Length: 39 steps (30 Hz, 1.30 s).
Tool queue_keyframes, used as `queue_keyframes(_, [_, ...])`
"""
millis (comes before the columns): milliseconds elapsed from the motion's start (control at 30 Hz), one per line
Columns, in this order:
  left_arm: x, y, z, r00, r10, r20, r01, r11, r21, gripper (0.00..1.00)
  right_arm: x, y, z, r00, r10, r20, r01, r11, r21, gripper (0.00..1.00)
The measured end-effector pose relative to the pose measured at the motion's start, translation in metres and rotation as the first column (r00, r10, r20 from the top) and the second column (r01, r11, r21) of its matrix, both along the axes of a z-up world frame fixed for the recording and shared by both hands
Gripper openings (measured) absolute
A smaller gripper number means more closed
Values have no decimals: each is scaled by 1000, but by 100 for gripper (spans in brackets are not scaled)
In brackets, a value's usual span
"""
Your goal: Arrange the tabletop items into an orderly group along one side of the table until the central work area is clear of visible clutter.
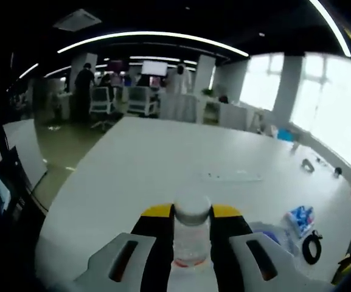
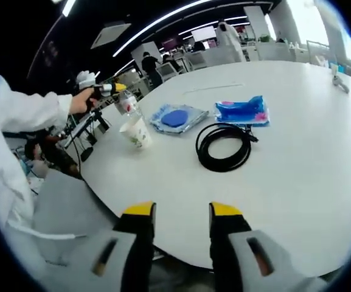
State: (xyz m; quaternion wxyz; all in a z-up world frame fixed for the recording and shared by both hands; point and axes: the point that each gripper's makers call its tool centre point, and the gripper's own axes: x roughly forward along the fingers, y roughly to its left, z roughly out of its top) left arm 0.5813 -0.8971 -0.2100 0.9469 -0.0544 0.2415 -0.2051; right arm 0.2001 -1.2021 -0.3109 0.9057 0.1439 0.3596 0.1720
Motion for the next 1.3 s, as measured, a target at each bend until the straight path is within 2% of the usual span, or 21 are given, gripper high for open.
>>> queue_keyframes(133, [-4,-1,-5,1000,-20,-7,20,1000,18,16,-1,0,-1,1000,-1,-6,1,1000,0,33])
queue_keyframes(333, [-12,-7,-2,997,-73,23,71,996,53,17,-2,0,-3,1000,-1,-12,1,1000,-1,33])
queue_keyframes(567, [-18,-6,-2,995,-87,45,85,995,50,17,-4,2,-4,1000,7,-16,-7,1000,-3,33])
queue_keyframes(833, [-33,-13,-1,980,-169,101,165,985,52,17,-7,1,-7,1000,9,-25,-9,1000,-7,33])
queue_keyframes(1300, [-34,-17,0,973,-194,127,191,981,40,18,-8,3,-10,999,21,-37,-22,1000,-16,33])
